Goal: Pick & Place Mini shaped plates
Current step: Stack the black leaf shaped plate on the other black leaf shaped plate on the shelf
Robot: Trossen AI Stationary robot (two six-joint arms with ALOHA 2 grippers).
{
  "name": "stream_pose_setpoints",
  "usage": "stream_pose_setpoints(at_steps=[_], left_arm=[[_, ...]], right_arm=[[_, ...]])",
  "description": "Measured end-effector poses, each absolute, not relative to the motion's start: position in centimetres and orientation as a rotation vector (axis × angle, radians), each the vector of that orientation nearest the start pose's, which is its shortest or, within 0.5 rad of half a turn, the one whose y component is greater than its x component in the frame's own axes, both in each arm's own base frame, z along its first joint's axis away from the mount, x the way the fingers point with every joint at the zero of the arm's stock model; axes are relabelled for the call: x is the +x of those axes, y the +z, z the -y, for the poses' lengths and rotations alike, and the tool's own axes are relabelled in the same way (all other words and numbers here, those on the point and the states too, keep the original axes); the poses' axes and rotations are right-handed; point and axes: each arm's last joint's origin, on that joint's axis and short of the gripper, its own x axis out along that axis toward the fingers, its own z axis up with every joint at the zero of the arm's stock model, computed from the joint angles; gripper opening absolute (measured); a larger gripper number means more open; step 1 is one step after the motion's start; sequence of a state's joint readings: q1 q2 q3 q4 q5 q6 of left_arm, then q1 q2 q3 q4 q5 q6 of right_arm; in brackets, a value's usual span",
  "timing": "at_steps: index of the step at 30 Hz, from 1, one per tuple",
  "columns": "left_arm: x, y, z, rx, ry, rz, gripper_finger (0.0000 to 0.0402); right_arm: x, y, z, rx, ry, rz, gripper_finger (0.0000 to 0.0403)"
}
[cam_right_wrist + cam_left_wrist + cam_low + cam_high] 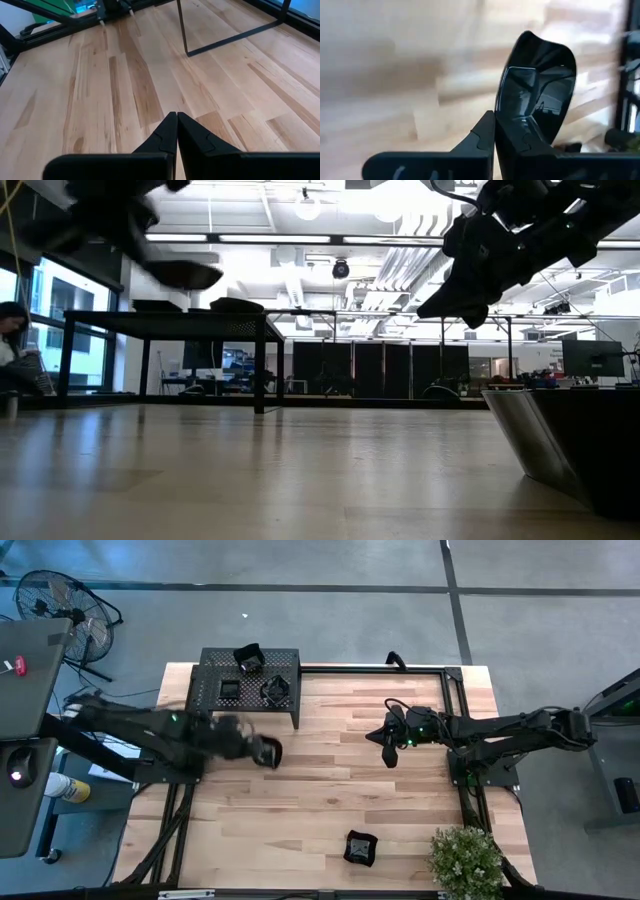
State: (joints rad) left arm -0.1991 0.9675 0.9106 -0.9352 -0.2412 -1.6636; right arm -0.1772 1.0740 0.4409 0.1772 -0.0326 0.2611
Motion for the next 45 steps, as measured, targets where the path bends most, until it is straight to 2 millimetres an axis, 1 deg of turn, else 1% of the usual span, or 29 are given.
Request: stream_pose_setpoints(at_steps=[3, 5, 7, 10, 13, 16, 18, 21, 23, 26, 31, 39, 42, 45], left_arm=[[16.5, 31.8, 0.2, -1.203, 0.798, -0.648, 0.0], [16.3, 34.1, -1.5, -1.138, 0.765, -0.611, 0.0], [16.1, 35.9, -3.4, -1.065, 0.745, -0.591, 0.0], [15.7, 38.0, -6.3, -0.944, 0.737, -0.592, 0.0], [15.4, 39.2, -9.1, -0.852, 0.712, -0.628, 0.0], [15.6, 39.2, -12.2, -0.798, 0.677, -0.673, 0.0], [15.8, 38.7, -14.1, -0.779, 0.639, -0.707, 0.0], [16.1, 37.3, -16.8, -0.776, 0.585, -0.766, 0.0], [16.4, 36.2, -18.3, -0.78, 0.553, -0.801, 0.0], [16.9, 34.9, -19.8, -0.777, 0.509, -0.845, 0.0], [17.7, 33.5, -20.9, -0.773, 0.481, -0.895, 0.0], [18.0, 33.0, -21.3, -0.791, 0.486, -0.911, 0.0002], [18.0, 33.0, -21.2, -0.795, 0.487, -0.917, 0.0016], [17.9, 33.0, -21.2, -0.797, 0.488, -0.918, 0.0041]], right_arm=[[21.1, 19.7, 3.7, 0.303, -0.202, -0.429, 0.0007], [21.1, 19.7, 3.7, 0.305, -0.202, -0.429, 0.0007], [21.1, 19.7, 3.7, 0.306, -0.202, -0.427, 0.0007], [21.1, 19.7, 3.7, 0.312, -0.204, -0.427, 0.0007], [21.1, 19.7, 3.7, 0.314, -0.204, -0.427, 0.0007], [21.1, 19.7, 3.7, 0.327, -0.207, -0.426, 0.0007], [21.1, 19.7, 3.7, 0.329, -0.208, -0.425, 0.0007], [21.1, 19.7, 3.7, 0.329, -0.208, -0.425, 0.0007], [21.1, 19.7, 3.7, 0.329, -0.208, -0.425, 0.0007], [21.1, 19.7, 3.7, 0.331, -0.211, -0.425, 0.0007], [21.1, 19.7, 3.7, 0.332, -0.211, -0.426, 0.0007], [21.1, 19.7, 3.7, 0.331, -0.211, -0.429, 0.0007], [21.1, 19.7, 3.7, 0.33, -0.21, -0.43, 0.0007], [21.1, 19.7, 3.7, 0.33, -0.21, -0.43, 0.0007]])
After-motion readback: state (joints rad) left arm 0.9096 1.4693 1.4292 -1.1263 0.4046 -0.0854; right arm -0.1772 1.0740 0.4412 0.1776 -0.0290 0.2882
